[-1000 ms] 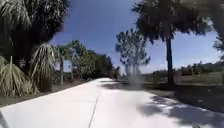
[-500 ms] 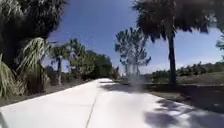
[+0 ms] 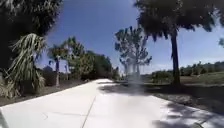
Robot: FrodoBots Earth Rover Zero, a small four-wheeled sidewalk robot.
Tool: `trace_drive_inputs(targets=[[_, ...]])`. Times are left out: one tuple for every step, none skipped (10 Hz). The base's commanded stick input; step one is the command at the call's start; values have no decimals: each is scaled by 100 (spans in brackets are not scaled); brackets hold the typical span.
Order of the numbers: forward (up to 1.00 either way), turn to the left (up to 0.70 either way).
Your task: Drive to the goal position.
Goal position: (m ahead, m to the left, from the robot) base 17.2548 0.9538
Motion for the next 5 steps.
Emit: trace_drive_inputs(targets=[[70, 14], [70, 14], [70, 8], [70, 0], [70, 0]])
